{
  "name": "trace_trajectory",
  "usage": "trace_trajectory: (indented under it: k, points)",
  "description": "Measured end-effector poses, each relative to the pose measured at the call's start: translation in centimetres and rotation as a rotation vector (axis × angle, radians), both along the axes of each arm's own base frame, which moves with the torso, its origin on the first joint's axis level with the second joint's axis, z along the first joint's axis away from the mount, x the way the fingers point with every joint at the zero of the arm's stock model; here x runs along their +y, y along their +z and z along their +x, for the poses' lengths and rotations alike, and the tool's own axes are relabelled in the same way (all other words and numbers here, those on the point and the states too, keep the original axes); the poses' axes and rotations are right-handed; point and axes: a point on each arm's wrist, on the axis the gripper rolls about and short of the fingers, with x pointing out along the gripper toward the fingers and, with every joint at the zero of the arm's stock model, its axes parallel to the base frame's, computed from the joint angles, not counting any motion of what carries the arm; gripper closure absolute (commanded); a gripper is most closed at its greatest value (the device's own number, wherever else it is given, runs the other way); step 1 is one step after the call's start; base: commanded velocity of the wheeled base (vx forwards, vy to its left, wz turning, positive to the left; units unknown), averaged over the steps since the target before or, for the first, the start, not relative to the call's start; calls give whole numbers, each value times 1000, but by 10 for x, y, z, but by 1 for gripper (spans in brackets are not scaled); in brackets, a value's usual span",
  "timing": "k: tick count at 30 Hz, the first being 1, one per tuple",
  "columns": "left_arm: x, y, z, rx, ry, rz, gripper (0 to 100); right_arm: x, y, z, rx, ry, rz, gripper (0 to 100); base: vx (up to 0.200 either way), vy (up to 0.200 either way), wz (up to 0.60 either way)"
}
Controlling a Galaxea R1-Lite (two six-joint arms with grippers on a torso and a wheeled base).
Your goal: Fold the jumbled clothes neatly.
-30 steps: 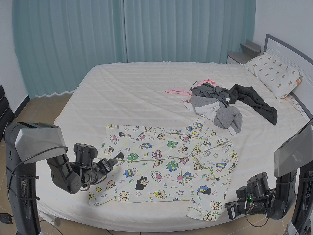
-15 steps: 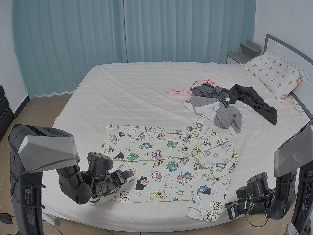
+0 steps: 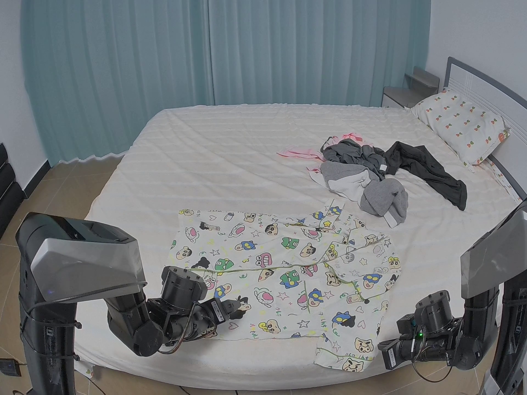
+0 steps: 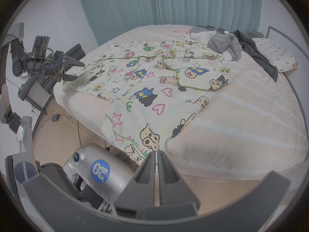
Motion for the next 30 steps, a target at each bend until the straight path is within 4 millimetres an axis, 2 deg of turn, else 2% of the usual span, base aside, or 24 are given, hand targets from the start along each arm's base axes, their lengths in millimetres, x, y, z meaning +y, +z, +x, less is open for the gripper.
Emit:
trace_trajectory:
  k: [9,21,25,30]
  points:
    - [-15,7,-4,-102,28,-36,0,0,0,0,1,2,0,100,0,0,0]
    - [-27,-1,-26,-74,-38,-24,0,1,0,-1,1,5,-1,100,0,0,0]
    - [-24,2,-23,-101,-14,-37,0,1,0,-1,1,7,-2,100,0,0,0]
    - [-1,16,-11,-142,69,-56,0,2,0,-1,0,8,-2,100,0,0,0]
